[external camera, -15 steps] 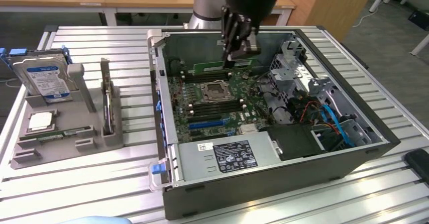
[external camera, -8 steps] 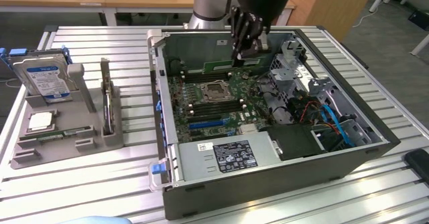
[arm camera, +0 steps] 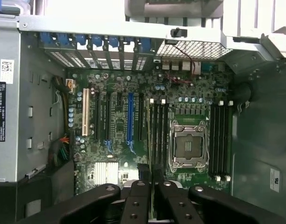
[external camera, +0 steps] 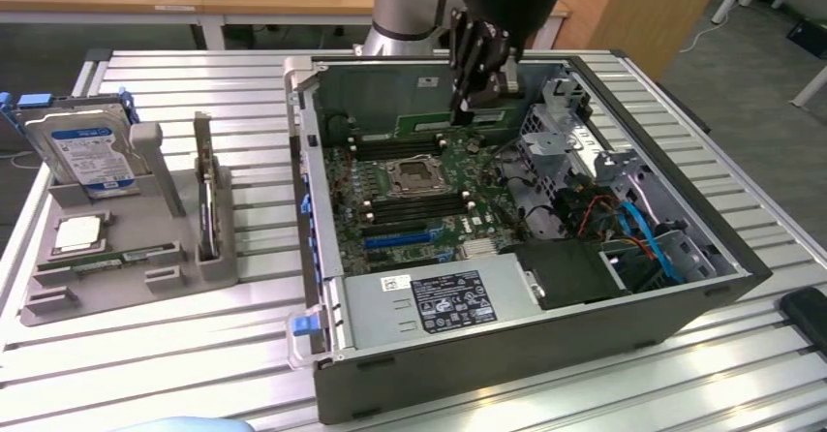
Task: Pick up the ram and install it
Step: 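Pick up the ram and move it above insertion slot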
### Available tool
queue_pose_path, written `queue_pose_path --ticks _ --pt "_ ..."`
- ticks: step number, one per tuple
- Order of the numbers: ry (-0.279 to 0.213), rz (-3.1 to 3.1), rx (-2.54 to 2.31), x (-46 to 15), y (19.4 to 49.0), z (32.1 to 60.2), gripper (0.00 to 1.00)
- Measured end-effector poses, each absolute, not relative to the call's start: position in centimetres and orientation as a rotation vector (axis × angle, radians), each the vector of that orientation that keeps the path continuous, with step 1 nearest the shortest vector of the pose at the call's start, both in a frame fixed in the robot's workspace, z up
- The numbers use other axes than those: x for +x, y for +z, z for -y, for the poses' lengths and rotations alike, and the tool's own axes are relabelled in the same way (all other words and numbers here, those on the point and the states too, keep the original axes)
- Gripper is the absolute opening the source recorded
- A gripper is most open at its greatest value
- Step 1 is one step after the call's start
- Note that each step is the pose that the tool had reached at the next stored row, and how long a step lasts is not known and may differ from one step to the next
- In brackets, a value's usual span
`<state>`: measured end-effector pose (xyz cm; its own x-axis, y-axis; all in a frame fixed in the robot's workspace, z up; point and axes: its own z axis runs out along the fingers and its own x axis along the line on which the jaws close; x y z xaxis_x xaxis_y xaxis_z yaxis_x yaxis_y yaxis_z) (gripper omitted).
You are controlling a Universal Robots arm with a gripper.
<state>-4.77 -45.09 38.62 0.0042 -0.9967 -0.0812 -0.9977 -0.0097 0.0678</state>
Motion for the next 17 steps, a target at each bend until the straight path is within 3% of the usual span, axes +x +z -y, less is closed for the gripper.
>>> queue_pose_path --ticks 17 --pt "0.165 -2.261 -2.158 -4.6 38.6 43.5 0.13"
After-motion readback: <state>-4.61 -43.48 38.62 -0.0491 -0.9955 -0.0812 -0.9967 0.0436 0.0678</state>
